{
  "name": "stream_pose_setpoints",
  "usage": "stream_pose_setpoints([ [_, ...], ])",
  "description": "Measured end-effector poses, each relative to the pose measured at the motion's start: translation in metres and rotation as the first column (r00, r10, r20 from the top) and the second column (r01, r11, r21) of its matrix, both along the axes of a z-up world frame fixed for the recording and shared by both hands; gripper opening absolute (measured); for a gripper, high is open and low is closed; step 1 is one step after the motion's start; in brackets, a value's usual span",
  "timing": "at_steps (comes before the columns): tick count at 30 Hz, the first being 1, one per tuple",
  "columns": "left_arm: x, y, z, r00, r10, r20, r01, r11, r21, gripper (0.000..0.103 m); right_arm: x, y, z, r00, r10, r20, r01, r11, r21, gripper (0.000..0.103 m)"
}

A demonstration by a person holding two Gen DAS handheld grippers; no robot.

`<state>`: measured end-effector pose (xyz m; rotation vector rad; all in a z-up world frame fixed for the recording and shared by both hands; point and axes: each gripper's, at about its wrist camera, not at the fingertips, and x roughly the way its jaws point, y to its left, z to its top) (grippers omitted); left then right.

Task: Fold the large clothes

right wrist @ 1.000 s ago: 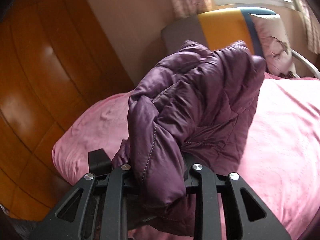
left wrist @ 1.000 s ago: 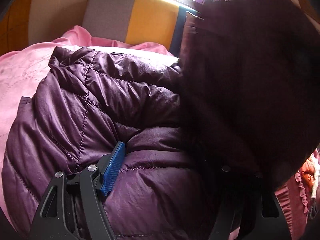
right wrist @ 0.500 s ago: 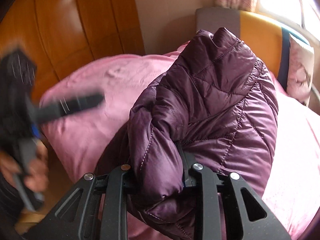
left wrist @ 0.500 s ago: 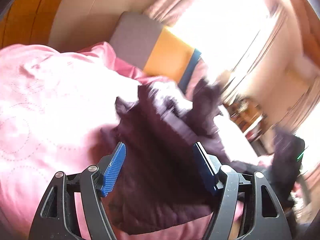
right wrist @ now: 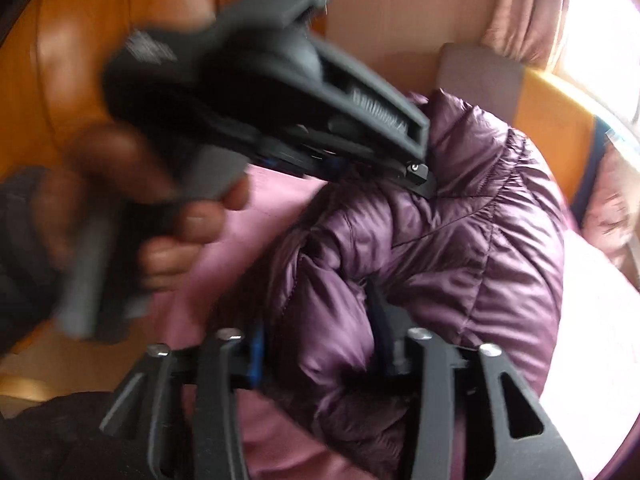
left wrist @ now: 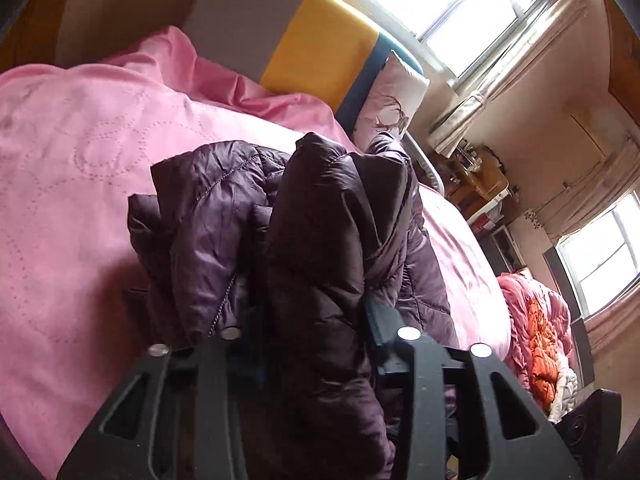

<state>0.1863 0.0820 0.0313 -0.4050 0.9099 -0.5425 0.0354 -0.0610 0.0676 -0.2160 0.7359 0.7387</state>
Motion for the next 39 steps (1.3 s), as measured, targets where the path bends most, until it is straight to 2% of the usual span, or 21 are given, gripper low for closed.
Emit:
stream_pose_setpoints([
  [1,0.001,0.000,0.000,1.000,0.000,-0.001,0.000,1.000,0.002,0.024,0.000,-0.014,0.006,0.998,0.042,-0.048,-0.039,0.997,0.072,0.059],
  [3,-0.002,-0.001,0.003,1.000,-0.005,0.002,0.005,1.000,0.009,0.021,-0.001,-0.046,0.020,0.991,0.092,-0.095,-0.073,0.979,0.190,0.058],
  [5,-0.004,0.000,0.006,1.000,-0.013,0.006,0.012,0.999,0.030,0.020,0.002,-0.082,0.031,0.993,0.065,-0.096,-0.041,0.970,0.239,0.058],
  [7,-0.005,0.000,0.007,1.000,-0.014,0.001,0.014,0.999,0.042,0.020,0.010,-0.114,0.031,0.996,-0.017,-0.084,0.036,0.972,0.231,0.056],
  [9,-0.005,0.002,0.008,1.000,-0.017,-0.003,0.017,0.998,0.053,0.019,0.019,-0.133,0.021,0.992,-0.099,-0.082,0.112,0.978,0.175,0.054],
  [11,-0.005,0.002,0.009,1.000,-0.012,-0.006,0.013,0.997,0.070,0.018,0.033,-0.141,0.012,0.987,-0.135,-0.082,0.144,0.982,0.123,0.054],
  [14,-0.011,0.007,0.008,1.000,0.007,-0.022,-0.005,0.995,0.098,0.018,0.038,-0.138,-0.008,0.988,-0.127,-0.082,0.135,0.987,0.090,0.054],
  [18,-0.016,0.024,-0.002,0.996,0.062,-0.064,-0.053,0.989,0.139,0.018,0.033,-0.118,-0.015,0.992,-0.100,-0.078,0.106,0.991,0.076,0.054],
  [21,-0.024,0.040,-0.020,0.987,0.124,-0.101,-0.102,0.975,0.200,0.018,0.029,-0.091,-0.030,0.996,-0.065,-0.058,0.067,0.998,0.018,0.054],
  [24,-0.033,0.051,-0.043,0.975,0.188,-0.114,-0.153,0.952,0.266,0.024,0.026,-0.073,-0.046,0.998,-0.046,-0.032,0.045,0.999,-0.031,0.054],
  [26,-0.038,0.055,-0.060,0.966,0.222,-0.128,-0.182,0.946,0.267,0.025,0.028,-0.067,-0.055,0.999,-0.046,-0.008,0.045,0.997,-0.068,0.054],
  [29,-0.042,0.056,-0.064,0.963,0.246,-0.109,-0.208,0.939,0.273,0.026,0.033,-0.068,-0.055,1.000,-0.012,-0.012,0.011,0.995,-0.103,0.054],
  [31,-0.048,0.051,-0.056,0.963,0.262,-0.067,-0.229,0.921,0.315,0.035,0.040,-0.080,-0.042,0.997,0.040,-0.069,-0.045,0.997,-0.064,0.056],
  [33,-0.056,0.046,-0.049,0.963,0.271,-0.011,-0.250,0.901,0.354,0.040,0.052,-0.095,-0.026,0.993,0.056,-0.107,-0.057,0.998,-0.002,0.058],
  [36,-0.064,0.042,-0.044,0.960,0.276,0.049,-0.273,0.883,0.382,0.040,0.082,-0.115,0.000,0.997,0.008,-0.079,-0.002,0.997,0.078,0.065],
  [39,-0.069,0.037,-0.042,0.957,0.275,0.093,-0.288,0.867,0.407,0.040,0.126,-0.118,0.017,0.995,-0.074,-0.071,0.083,0.987,0.137,0.065],
])
